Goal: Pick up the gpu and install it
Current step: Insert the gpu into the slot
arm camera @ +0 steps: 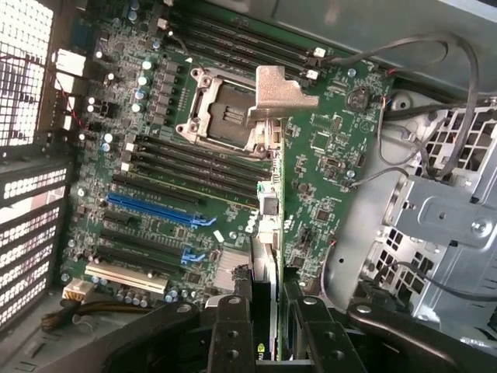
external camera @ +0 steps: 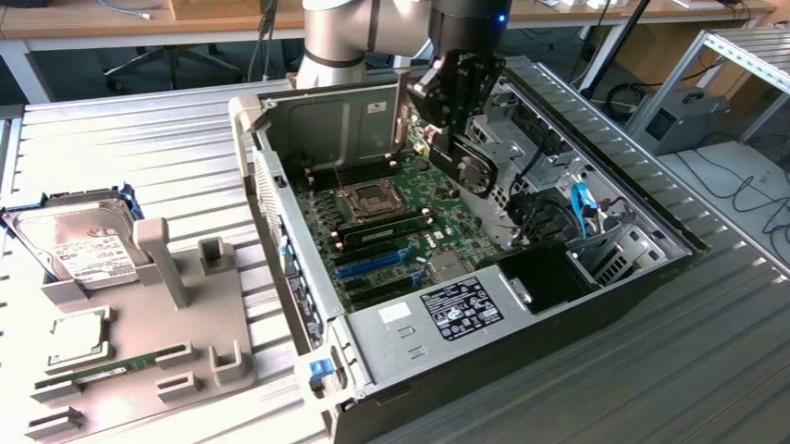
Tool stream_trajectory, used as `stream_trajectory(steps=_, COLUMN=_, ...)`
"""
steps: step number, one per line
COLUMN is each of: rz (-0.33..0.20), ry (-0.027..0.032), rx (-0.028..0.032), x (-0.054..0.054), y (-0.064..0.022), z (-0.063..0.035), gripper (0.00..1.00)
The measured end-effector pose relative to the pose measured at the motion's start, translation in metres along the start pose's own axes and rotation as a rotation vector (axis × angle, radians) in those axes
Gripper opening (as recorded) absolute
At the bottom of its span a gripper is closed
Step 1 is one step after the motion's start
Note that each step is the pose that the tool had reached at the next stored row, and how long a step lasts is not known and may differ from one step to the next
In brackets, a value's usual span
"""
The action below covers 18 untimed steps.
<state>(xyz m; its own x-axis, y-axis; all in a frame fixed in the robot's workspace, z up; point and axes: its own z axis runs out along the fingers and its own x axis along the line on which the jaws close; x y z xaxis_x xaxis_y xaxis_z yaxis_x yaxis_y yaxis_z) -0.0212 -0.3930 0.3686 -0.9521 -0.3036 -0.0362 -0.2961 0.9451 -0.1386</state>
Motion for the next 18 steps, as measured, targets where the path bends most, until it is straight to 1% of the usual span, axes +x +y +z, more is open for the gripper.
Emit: stream_trajectory(steps=18, rz=-0.084, ry=-0.0115, rx=-0.0024, x=0.0, y=0.0, z=0.0, gripper=0.26)
